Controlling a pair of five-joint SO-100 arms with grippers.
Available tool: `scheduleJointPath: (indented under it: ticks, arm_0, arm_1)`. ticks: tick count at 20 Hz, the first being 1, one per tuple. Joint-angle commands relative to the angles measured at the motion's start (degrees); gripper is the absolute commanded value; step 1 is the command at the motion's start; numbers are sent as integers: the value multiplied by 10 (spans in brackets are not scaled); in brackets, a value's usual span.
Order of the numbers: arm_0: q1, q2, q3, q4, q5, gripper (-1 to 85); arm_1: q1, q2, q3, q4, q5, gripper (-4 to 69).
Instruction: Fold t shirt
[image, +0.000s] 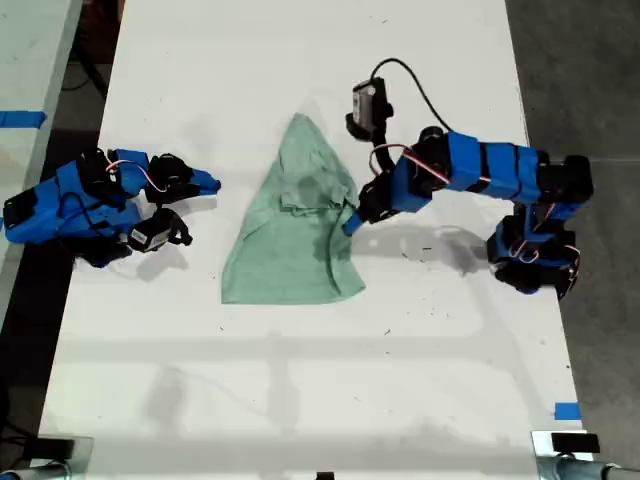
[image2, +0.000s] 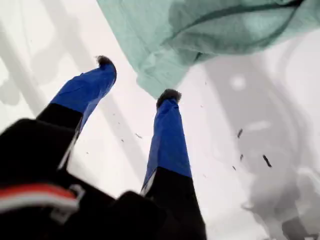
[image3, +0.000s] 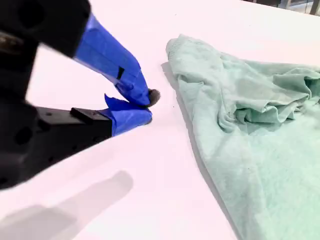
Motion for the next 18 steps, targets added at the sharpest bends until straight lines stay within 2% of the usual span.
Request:
scheduleJointPath:
  ticks: [1, 5, 7, 8, 9, 10, 11, 12, 14, 17, 18]
  arm_0:
    - [6, 4, 25, 2, -4, -2]
    - [4, 4, 25, 2, -4, -2]
    - [4, 4, 25, 2, -4, -2]
    - [4, 4, 25, 2, -4, -2]
    - [4, 4, 25, 2, -4, -2]
    - [5, 4, 25, 2, -5, -2]
    - [5, 4, 25, 2, -4, -2]
    - [6, 4, 25, 2, -7, -2]
    - [5, 4, 25, 2, -8, -2]
    - [10, 4, 25, 3, -9, -2]
    - [8, 4, 25, 3, -8, -2]
  arm_1:
    - [47, 206, 209, -12, 34, 187]
    - [57, 529, 576, -111, 97, 153]
    - [36, 672, 748, -159, 130, 130]
    - [18, 757, 831, -177, 148, 106]
    - [3, 866, 917, -179, 161, 44]
    - [-17, 1023, 1001, -161, 156, 15]
    - [-44, 1049, 1046, -169, 156, 14]
    - [-63, 1035, 1075, -209, 130, 15]
    - [-72, 1046, 1134, -221, 154, 19]
    - [-50, 1043, 1134, -220, -75, 21]
    - [-55, 1043, 1134, -220, -97, 18]
